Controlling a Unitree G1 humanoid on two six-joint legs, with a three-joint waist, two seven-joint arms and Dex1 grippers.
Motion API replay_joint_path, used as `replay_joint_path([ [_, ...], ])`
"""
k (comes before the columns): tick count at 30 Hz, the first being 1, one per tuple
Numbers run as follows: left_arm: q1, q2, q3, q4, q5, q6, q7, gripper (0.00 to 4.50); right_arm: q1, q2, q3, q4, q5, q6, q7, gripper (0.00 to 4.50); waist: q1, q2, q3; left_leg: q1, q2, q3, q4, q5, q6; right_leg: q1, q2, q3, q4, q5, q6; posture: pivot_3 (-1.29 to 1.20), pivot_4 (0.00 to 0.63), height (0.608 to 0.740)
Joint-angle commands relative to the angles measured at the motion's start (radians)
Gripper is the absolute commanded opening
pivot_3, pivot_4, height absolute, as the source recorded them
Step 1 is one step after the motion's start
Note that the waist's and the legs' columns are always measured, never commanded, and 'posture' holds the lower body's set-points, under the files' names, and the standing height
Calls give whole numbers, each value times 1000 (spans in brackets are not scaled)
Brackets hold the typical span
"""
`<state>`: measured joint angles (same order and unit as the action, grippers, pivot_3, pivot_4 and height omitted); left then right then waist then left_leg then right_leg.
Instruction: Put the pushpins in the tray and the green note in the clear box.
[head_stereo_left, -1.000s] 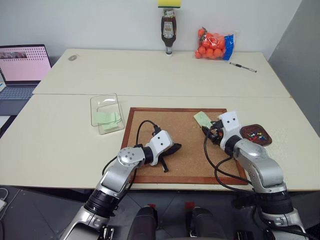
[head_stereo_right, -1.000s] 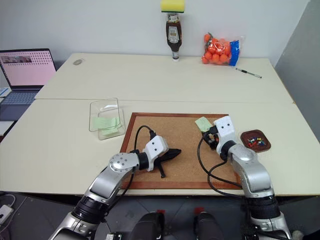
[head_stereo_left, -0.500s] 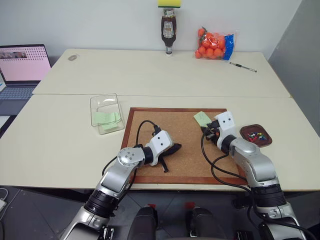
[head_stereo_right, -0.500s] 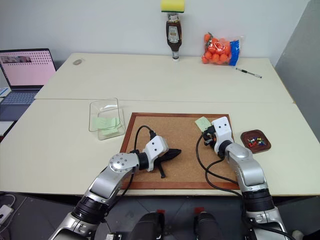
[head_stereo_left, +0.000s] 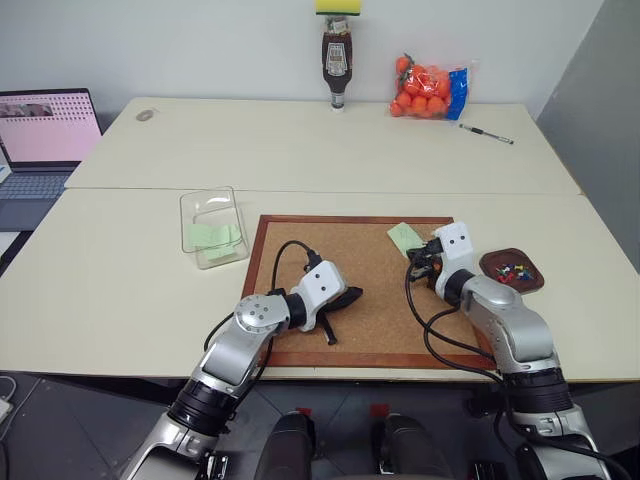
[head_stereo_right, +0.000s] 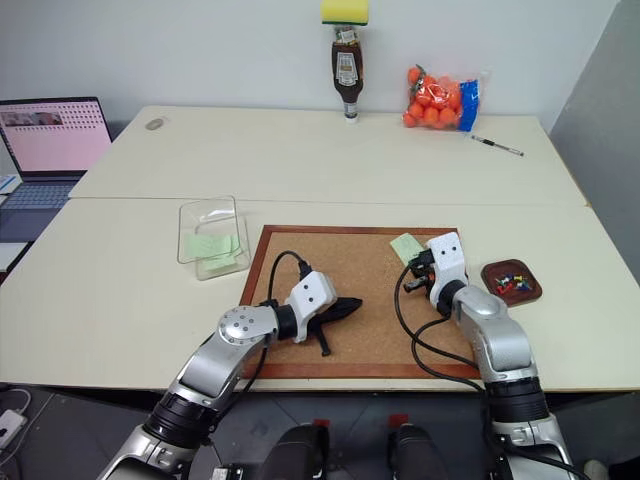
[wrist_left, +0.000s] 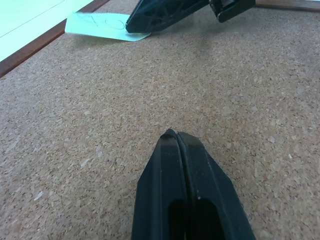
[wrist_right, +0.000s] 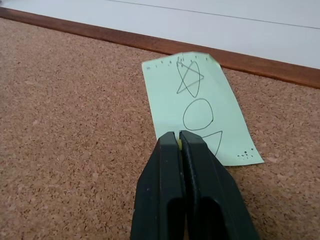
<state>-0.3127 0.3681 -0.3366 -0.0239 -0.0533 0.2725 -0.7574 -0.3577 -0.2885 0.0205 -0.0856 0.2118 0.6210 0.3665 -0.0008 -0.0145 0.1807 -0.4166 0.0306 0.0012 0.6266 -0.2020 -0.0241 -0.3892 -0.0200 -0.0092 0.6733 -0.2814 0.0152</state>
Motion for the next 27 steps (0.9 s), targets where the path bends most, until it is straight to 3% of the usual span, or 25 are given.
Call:
replay_joint_path([
  [1, 33, 2, -36, 62, 29, 42, -3, 0, -47, 4, -14, -131, 22, -34, 5, 6, 0, 0, 0, 0, 0, 0, 0, 0, 0, 0, 0, 0, 0, 0, 0, 0, 150, 740],
  [12, 0, -57, 51, 60, -36, 82, 45, 0, -37, -17, 0, -204, 14, -19, 10, 6, 2, 0, 0, 0, 0, -1, 1, 0, 0, 1, 0, -1, 0, 1, 1, 0, 150, 740],
  [15, -31, -102, 132, 27, -120, 166, 70, 377, -27, -24, 6, -219, 9, -18, 12, 0, 1, -1, 1, 0, 0, -1, 1, 1, 1, 0, 0, -1, 0, 1, 2, 0, 150, 740],
  [27, -157, -221, 366, -89, -405, 541, 200, 2721, -8, -29, 24, -226, -7, -35, 5, 0, -4, -6, 5, -5, 0, 0, 0, 1, 1, -2, 1, -1, -1, 1, 1, 0, 150, 740],
])
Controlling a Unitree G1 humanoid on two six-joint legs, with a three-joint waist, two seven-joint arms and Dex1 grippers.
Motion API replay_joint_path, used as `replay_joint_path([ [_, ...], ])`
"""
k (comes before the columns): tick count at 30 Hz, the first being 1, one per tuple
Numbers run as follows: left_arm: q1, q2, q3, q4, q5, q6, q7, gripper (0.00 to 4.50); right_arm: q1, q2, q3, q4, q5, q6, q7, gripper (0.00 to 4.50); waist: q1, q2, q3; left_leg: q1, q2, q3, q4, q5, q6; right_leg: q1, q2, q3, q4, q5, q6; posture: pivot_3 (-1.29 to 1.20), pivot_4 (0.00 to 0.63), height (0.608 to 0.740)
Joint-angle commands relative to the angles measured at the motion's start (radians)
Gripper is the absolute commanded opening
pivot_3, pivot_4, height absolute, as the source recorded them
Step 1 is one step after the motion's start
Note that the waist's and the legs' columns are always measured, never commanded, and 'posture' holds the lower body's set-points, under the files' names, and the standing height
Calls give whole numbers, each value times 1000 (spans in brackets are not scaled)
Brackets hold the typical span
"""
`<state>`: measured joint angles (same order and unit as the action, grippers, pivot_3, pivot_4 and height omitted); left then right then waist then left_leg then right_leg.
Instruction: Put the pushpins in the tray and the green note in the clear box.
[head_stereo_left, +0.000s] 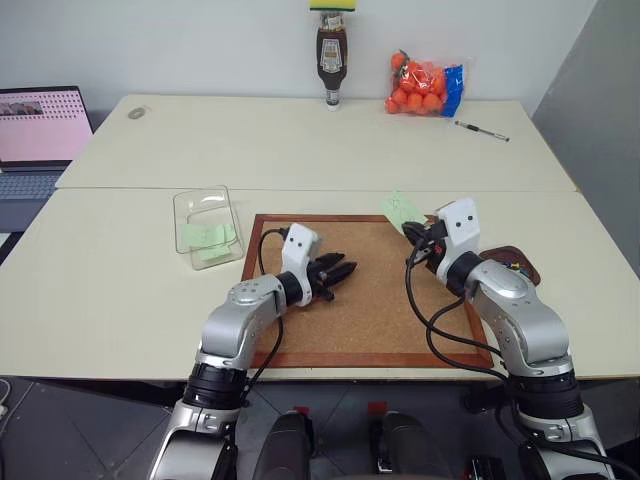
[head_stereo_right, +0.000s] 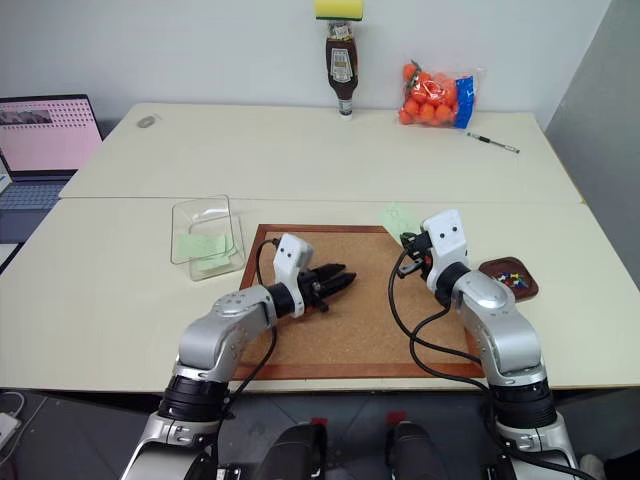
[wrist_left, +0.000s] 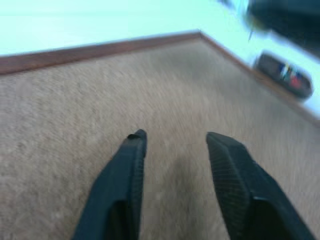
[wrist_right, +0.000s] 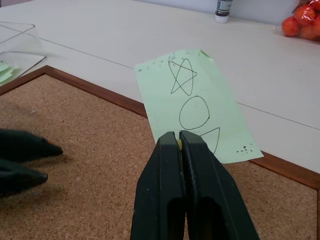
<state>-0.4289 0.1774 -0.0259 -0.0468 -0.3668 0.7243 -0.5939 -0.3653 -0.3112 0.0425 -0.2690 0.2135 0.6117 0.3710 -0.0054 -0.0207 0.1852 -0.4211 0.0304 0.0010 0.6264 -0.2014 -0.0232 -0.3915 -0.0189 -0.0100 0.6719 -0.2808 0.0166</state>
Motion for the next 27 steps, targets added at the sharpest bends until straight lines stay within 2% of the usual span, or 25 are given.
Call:
replay_joint_path([
  [1, -53, -49, 78, -72, -124, 127, 57, 2887, 0, -5, 4, -43, -10, -27, 0, 0, 0, -1, 0, 0, 0, 0, 0, 0, 0, 0, 0, 0, 0, 0, 0, 0, 150, 740],
  [8, -124, -147, 162, -46, -230, 251, 180, 4145, -3, 3, 11, -42, -14, -37, -6, 0, 1, -2, 1, -1, -1, 0, 1, 0, 0, 0, -1, -1, 0, 0, 1, 0, 150, 740],
  [17, -243, -298, 283, 119, -337, 282, 323, 4145, 24, 13, 23, -107, -16, -22, -18, 0, 2, -3, 1, -1, -2, 1, 1, 0, 0, 0, 0, 0, 0, 0, 1, 0, 150, 740],
  [25, -277, -355, 319, 217, -382, 267, 386, 4145, 33, 18, 31, -137, -16, -12, -27, 0, 2, -3, 2, -1, -2, 1, 1, 0, 0, 0, 0, -1, 0, 0, 1, 0, 150, 740],
  [27, -284, -362, 322, 231, -394, 265, 397, 3783, 31, 18, 31, -137, -15, -12, -27, 0, 2, -3, 2, -1, -2, 1, 1, 0, 0, 0, 0, -1, 0, 0, 1, 0, 150, 740],
])
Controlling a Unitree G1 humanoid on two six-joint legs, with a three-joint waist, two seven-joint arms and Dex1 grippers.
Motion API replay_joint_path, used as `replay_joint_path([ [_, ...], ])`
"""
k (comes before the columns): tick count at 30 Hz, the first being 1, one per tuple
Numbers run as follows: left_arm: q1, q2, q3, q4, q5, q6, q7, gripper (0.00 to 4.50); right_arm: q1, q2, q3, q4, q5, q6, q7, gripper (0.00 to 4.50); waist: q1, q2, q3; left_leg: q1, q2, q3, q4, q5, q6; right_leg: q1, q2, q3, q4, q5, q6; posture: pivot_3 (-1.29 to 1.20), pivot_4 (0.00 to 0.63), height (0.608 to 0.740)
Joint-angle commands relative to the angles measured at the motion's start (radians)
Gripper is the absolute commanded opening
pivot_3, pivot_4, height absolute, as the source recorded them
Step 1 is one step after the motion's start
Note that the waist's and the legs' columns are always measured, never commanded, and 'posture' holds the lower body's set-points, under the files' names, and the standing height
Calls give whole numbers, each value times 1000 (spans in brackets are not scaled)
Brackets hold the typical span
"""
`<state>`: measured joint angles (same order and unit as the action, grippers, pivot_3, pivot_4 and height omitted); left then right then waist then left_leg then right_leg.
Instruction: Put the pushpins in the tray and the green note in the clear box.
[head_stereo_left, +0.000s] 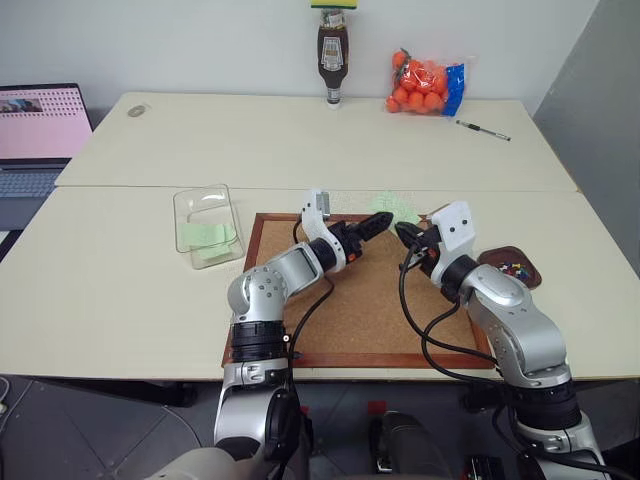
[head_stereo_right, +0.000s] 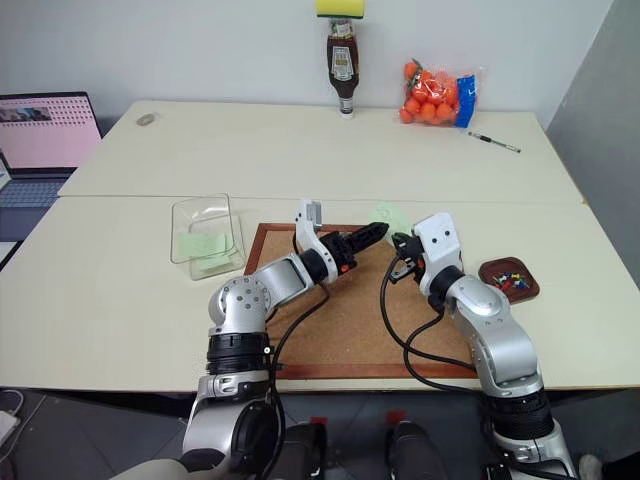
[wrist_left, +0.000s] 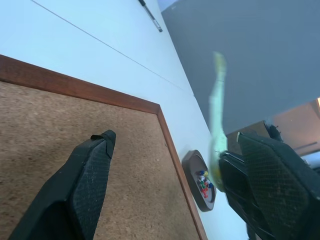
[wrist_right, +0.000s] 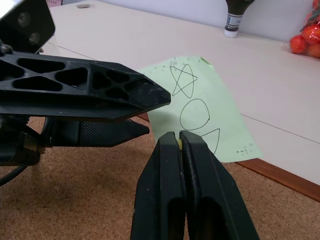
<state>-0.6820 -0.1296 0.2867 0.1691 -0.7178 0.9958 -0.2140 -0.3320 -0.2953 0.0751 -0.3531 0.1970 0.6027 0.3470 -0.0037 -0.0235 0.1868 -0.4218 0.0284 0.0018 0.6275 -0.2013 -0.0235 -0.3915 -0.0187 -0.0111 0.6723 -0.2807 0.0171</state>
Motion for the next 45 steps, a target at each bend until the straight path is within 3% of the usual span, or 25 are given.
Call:
replay_joint_path([
  [1, -31, -57, 9, 18, -49, -7, 22, 3689, -3, 2, -1, -54, 2, -2, -4, 0, 0, 0, 0, 0, 0, 0, 0, 0, 0, 0, 0, 0, 0, 0, 0, 0, 150, 740],
  [11, -30, -72, 1, 46, -124, 9, 67, 1556, -10, 10, 6, -59, 3, 0, -6, 0, 0, 0, 0, 0, 0, 0, 0, 0, 0, 0, 0, 0, 0, 0, 0, 0, 150, 740],
  [20, -12, -69, -23, 54, -128, -4, 102, 35, -4, 11, 3, -70, -2, -18, -10, 0, 0, 0, 0, 0, 0, 0, 0, 0, 0, 0, 0, 0, 0, 0, 0, 0, 150, 740],
  [34, 9, -60, -47, 47, -116, -40, 130, 35, 36, 97, -45, -110, 1, -140, -89, 0, 0, 0, 0, 0, 0, 0, 0, 0, 0, 0, 0, 0, 0, 0, 0, 0, 150, 740],
  [45, 20, -28, -88, 31, -89, -68, 107, 35, 53, 124, -126, -146, 39, -122, -145, 0, 1, 0, 0, 1, 0, 0, 0, 0, 0, 0, 0, 0, 1, 0, 0, 0, 150, 740],
])
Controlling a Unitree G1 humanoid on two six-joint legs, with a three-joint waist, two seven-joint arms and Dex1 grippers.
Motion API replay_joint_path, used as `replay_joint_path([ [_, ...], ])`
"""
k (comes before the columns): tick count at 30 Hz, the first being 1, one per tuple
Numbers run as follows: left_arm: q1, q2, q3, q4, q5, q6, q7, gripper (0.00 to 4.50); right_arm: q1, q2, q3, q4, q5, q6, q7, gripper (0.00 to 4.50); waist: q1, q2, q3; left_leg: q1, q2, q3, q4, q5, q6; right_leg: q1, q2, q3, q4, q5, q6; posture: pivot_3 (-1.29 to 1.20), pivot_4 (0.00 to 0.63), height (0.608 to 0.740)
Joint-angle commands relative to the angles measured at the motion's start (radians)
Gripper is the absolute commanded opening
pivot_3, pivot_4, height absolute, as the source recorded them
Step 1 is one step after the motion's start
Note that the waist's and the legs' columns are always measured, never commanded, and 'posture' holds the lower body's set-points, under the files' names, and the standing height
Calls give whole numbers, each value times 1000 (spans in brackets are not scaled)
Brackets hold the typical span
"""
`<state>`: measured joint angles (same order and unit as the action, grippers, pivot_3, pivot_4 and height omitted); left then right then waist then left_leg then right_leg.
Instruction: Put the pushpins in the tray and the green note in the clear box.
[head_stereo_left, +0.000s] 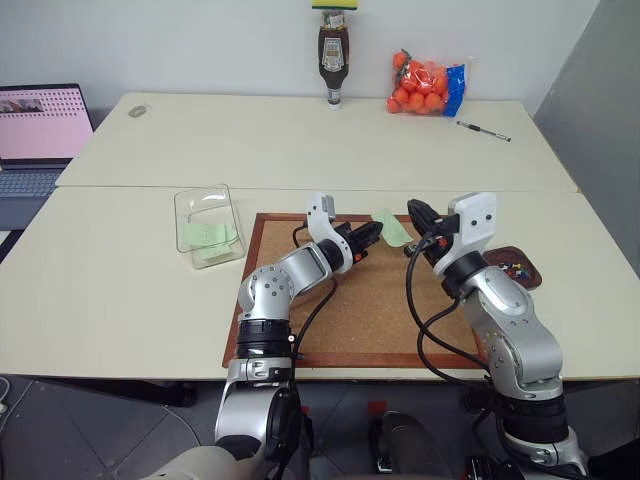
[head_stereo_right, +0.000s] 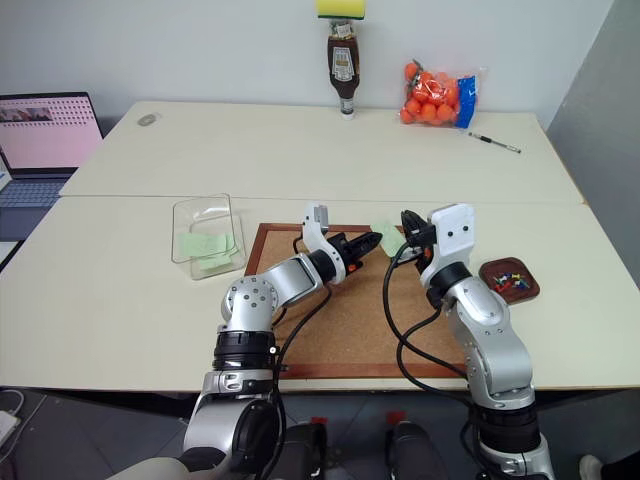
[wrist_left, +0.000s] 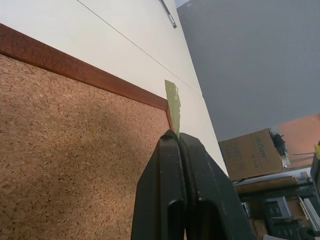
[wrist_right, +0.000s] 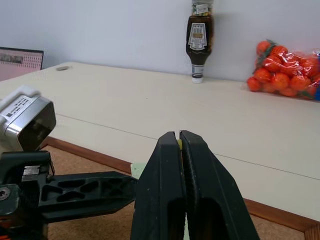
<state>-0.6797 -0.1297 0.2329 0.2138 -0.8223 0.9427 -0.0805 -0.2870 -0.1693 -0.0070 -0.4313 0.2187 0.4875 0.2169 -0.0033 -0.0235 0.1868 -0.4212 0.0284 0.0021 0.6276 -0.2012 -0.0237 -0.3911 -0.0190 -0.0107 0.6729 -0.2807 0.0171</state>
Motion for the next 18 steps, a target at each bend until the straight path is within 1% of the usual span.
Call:
replay_joint_path([
  [1, 28, -1, -79, -47, 48, -38, -62, 35, 26, -12, -67, -83, 24, 7, -20, 0, 0, 0, 0, 0, 0, 0, 0, 0, 0, 0, 0, 0, 0, 0, 0, 0, 150, 740],
  [3, 57, 82, -208, -138, 139, -106, -167, 35, 78, -40, -118, -116, 32, 51, -27, 0, 0, 0, 0, 0, 0, 0, 0, 0, 0, 0, 0, 0, 0, 0, 0, 0, 150, 740],
  [5, 92, 161, -311, -218, 223, -183, -252, 35, 130, -68, -180, -136, 27, 107, -49, 0, 1, 0, 0, 0, 0, 0, -1, 0, -1, 0, 0, 0, -1, 0, 0, 0, 150, 740],
  [7, 120, 211, -366, -270, 275, -242, -304, 35, 160, -94, -245, -142, 18, 171, -86, 0, 2, 0, 0, 0, 1, 1, -1, -1, -2, 0, -1, 1, 0, 0, -1, 0, 150, 740],
  [11, 139, 247, -399, -311, 321, -298, -348, 35, 176, -137, -332, -112, 7, 258, -130, 0, 3, 1, 0, 1, 1, 0, -1, -1, -1, 0, -1, 2, 0, 0, -1, 0, 150, 740],
  [14, 140, 249, -402, -314, 339, -315, -362, 35, 170, -151, -359, -69, 7, 290, -138, 0, 1, 1, 0, 2, 1, 1, 0, -1, -1, 1, -1, 2, 0, 0, -1, 0, 150, 740],
  [18, 134, 249, -401, -304, 360, -333, -378, 35, 146, -156, -371, 13, 10, 280, -133, 0, 0, 1, 0, 3, 1, 1, -1, -1, -1, 1, 1, 1, 1, 0, -1, 0, 150, 740],
])
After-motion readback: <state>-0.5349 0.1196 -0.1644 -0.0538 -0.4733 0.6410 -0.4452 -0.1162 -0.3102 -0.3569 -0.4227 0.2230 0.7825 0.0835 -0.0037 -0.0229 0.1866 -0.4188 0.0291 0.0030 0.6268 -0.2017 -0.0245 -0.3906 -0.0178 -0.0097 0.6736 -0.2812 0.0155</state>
